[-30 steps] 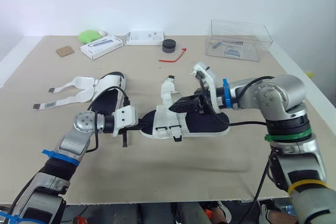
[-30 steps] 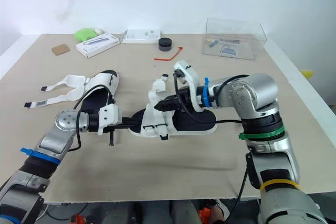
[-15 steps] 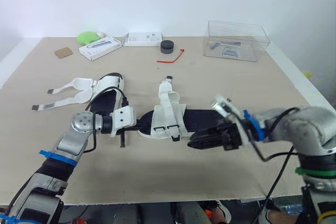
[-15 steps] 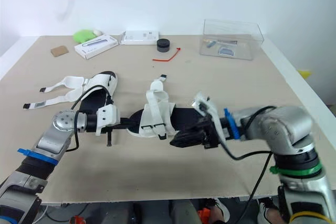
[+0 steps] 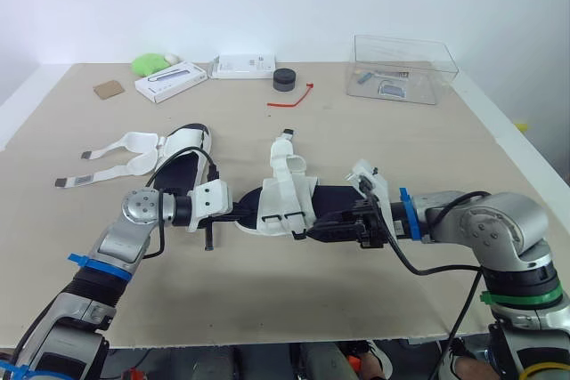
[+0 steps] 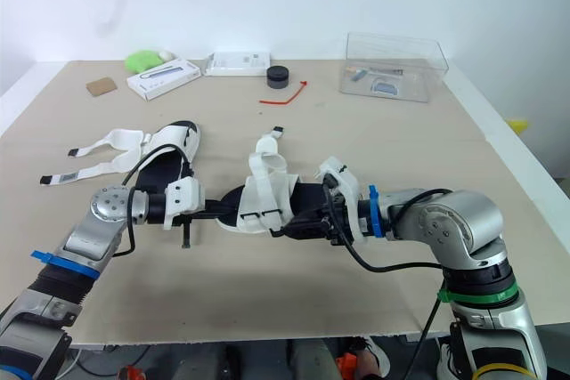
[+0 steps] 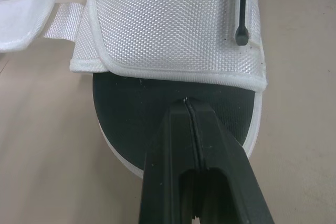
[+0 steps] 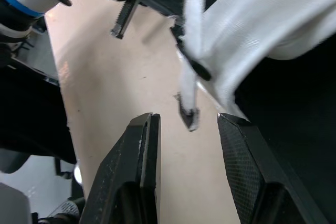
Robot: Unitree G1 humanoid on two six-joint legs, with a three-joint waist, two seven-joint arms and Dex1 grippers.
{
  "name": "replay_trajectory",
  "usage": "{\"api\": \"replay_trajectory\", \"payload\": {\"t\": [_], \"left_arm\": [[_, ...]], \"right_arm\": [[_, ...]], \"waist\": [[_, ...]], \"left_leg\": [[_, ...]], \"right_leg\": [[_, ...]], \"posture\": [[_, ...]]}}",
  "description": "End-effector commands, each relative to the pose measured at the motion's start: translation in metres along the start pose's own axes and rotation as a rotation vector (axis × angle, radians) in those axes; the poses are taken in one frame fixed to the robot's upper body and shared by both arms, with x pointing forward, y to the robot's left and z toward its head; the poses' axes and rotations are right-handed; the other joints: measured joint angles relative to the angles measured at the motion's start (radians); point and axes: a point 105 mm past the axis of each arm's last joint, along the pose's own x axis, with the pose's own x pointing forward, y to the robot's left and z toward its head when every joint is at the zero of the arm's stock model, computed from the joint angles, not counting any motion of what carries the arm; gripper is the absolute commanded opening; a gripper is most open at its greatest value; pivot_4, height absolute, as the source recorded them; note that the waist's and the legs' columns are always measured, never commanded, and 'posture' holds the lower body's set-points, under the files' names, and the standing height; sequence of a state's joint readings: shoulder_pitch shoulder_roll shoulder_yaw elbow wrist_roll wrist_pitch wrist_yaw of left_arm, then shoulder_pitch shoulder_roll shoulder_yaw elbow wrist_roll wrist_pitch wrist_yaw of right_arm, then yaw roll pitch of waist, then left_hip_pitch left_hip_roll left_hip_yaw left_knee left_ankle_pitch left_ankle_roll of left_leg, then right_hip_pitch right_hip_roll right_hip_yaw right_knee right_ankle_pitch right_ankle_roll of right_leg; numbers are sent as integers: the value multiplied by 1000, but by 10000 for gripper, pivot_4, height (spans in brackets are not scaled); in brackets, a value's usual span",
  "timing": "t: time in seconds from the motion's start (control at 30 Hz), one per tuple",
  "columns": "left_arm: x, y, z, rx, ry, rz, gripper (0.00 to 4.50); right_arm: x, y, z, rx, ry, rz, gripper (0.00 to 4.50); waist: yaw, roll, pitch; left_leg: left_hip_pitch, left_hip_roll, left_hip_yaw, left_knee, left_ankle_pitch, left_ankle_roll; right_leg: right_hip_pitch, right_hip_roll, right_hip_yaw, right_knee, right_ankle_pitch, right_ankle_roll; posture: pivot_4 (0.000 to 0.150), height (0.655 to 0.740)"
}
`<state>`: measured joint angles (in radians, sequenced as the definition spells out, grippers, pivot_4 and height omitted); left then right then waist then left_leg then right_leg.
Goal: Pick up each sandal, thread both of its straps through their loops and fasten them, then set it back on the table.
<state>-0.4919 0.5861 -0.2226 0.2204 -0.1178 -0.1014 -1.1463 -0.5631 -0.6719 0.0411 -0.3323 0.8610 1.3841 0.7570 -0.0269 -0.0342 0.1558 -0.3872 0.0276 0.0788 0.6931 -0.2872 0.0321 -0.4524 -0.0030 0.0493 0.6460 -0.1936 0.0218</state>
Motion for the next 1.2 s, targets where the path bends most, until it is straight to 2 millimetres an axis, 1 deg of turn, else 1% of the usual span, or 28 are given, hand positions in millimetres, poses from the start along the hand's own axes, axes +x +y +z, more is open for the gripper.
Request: {"api": "replay_trajectory", "payload": {"t": [0.03, 0.23, 0.43, 0.53, 0.83, 0.93, 1.03, 1.1, 1.2], "left_arm": [[1, -9, -14, -35, 58, -30, 0], [2, -9, -13, -42, 53, -26, 0], [3, -9, -6, -76, 11, -23, 0], [2, -9, -5, -71, 14, -22, 0], [2, -12, -10, -65, 40, -32, 0], [3, -12, -11, -62, 46, -37, 0], [3, -13, -11, -62, 47, -39, 0], [3, -13, -11, -61, 49, -42, 0], [6, -14, -10, -67, 41, -55, 0]], "right_arm": [[3, 11, 4, -25, 13, 49, 19198], [11, 8, 3, -13, 24, 45, 19198], [19, 5, 8, -19, 20, 30, 19198], [18, 2, 8, -19, 29, 11, 19198], [5, -4, -3, -30, 77, -37, 19198], [-1, -6, 3, -8, 40, -58, 19198], [-2, -2, 11, 2, 7, -45, 19198], [-1, 3, 15, 3, -5, -34, 19198], [7, 9, 17, 15, -17, -2, 19198]], "waist": [[0, 0, 0], [0, 0, 0], [0, 0, 0], [1, 0, 0], [3, 0, 0], [3, 0, 0], [3, 0, 0], [3, 0, 0], [2, 0, 0]], "left_leg": [[0, 0, 0, 0, 0, 0], [0, 0, 0, 0, 0, 0], [0, 0, 0, 0, 0, 0], [-1, 0, 0, 0, 0, 0], [-1, -2, 0, 0, 0, 0], [-1, -2, 0, 0, 0, 0], [-1, -2, 0, 0, 0, 0], [-1, -2, 0, 0, 0, 0], [-1, -2, -1, 0, 0, 0]], "right_leg": [[0, 0, 0, 0, 0, 0], [0, 0, 0, 0, 0, 0], [0, 0, 0, 0, 0, 0], [0, 0, 0, 0, 0, 0], [0, -2, 0, -1, 2, -3], [0, -1, 0, -1, 2, -3], [0, -1, 0, 0, 2, -3], [0, -1, 0, 0, 2, -3], [0, -1, 0, 0, 2, -3]], "posture": [[1500, 7400], [1500, 7400], [1500, 7400], [1500, 7400], [1500, 7400], [1500, 7400], [1500, 7400], [1500, 7400], [1500, 7400]]}}
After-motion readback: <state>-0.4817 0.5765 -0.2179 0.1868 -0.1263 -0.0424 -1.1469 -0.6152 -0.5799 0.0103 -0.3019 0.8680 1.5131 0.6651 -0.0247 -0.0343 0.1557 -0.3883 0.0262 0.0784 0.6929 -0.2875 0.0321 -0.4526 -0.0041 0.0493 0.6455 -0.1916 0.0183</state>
